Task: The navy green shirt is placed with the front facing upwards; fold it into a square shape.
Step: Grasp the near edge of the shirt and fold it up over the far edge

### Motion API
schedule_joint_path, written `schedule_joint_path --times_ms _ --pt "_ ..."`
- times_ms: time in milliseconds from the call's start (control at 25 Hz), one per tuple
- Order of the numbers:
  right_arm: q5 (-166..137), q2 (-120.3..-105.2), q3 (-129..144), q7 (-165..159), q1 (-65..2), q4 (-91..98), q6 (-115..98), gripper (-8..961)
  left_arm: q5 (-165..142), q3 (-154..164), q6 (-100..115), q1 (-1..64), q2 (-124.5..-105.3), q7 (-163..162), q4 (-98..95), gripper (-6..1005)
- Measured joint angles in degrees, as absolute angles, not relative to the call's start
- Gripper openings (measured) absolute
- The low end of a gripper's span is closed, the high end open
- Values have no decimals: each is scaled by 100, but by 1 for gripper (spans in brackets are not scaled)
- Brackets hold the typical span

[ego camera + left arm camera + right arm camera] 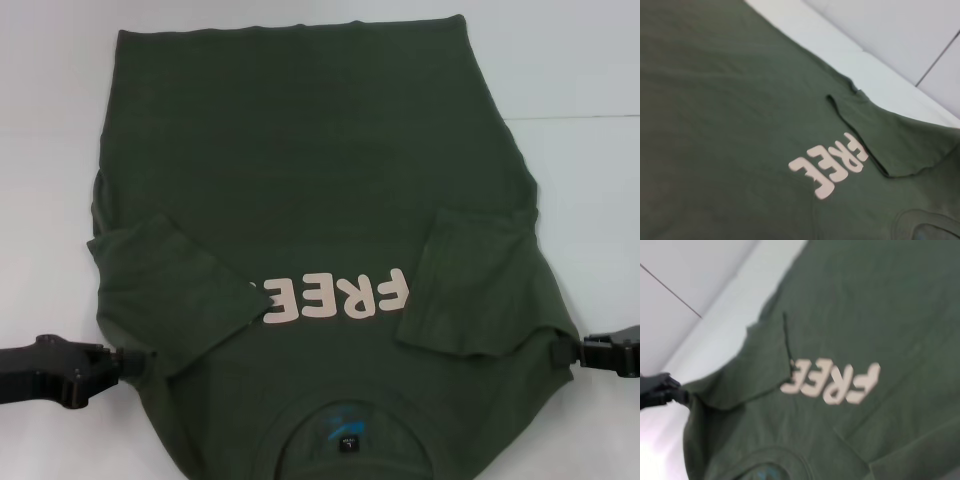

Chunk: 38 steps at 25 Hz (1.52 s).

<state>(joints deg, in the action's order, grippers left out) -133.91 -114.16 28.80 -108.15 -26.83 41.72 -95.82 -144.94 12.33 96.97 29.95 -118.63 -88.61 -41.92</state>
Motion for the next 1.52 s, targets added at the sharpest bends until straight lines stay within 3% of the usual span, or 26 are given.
schedule_joint_path --times_ms 280,560,1520 --pt "-12851 -11465 2534 -9494 -2338 3786 -9655 42 -14185 1027 9751 2772 -11906 -7780 -4105 89" --pt "-12814 -11729 2104 -7850 -1968 3652 -9801 42 -14120 668 9772 2642 -11901 -6851 -3986 91" --pt "-12819 -11727 799 -5712 -1024 3243 -10893 42 -14103 46 10984 2044 -11944 -4714 -4033 97"
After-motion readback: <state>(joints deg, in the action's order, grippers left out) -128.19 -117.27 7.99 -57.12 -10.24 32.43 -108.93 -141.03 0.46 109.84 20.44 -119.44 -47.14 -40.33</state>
